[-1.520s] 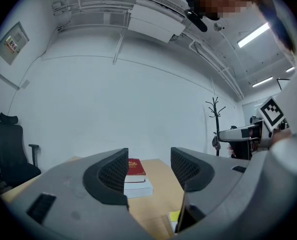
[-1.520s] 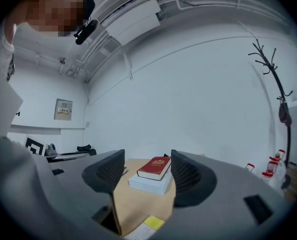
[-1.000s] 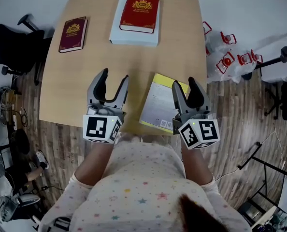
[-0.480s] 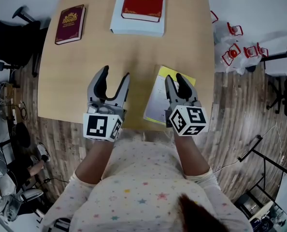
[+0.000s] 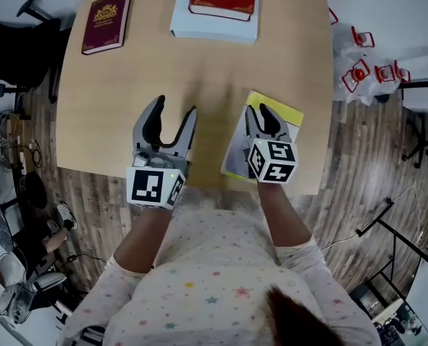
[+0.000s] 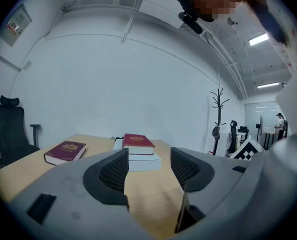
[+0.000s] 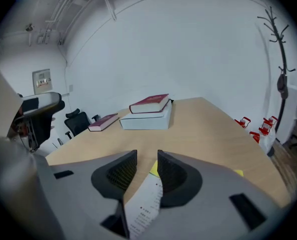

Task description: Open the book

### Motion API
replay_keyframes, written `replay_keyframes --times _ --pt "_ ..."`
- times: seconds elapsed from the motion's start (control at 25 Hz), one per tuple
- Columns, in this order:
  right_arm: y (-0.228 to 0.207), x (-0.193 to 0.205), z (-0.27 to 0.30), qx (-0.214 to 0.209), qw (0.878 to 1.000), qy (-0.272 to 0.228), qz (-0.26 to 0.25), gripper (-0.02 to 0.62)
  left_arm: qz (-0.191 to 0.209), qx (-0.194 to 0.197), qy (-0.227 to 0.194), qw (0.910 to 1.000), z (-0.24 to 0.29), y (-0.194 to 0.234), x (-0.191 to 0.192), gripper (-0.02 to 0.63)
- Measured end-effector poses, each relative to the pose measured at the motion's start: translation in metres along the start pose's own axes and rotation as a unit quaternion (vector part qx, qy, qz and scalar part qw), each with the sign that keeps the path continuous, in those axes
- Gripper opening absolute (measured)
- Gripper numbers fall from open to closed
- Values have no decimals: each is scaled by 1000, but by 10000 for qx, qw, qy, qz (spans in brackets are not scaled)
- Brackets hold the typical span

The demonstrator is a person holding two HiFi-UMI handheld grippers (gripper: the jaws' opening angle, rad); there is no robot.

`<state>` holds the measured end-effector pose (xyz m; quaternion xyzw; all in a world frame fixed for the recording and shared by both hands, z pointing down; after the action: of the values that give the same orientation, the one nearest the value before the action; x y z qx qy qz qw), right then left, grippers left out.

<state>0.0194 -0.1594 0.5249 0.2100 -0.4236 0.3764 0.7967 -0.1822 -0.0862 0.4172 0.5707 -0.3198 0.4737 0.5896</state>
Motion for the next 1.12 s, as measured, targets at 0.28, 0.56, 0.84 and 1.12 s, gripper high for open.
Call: replay_keyframes --times 0.28,0.56,0.84,1.12 --pt "8 28 26 221 9969 664 -366 220 -27 -130 95 9999 -6 8 9 242" --pt "16 45 44 433 9876 1255 -838 327 -90 -204 176 9996 -8 13 16 242" --pt "21 51 51 692 9760 1454 -1466 328 -125 -243 207 9994 -8 17 18 242" --pt "18 50 48 683 9775 1450 -1373 307 -152 -221 199 9994 -10 14 19 242"
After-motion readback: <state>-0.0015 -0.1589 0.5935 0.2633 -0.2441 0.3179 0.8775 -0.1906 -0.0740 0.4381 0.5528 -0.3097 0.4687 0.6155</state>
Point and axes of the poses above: the fingertips, and each gripper's own axes: z forward along the fingers, y to its left, x out of its underside, the point moved 5 cm from there along -z, backward along the fingers, and after that the axes turned 15 degrees about -z, right-handed, at the moved point
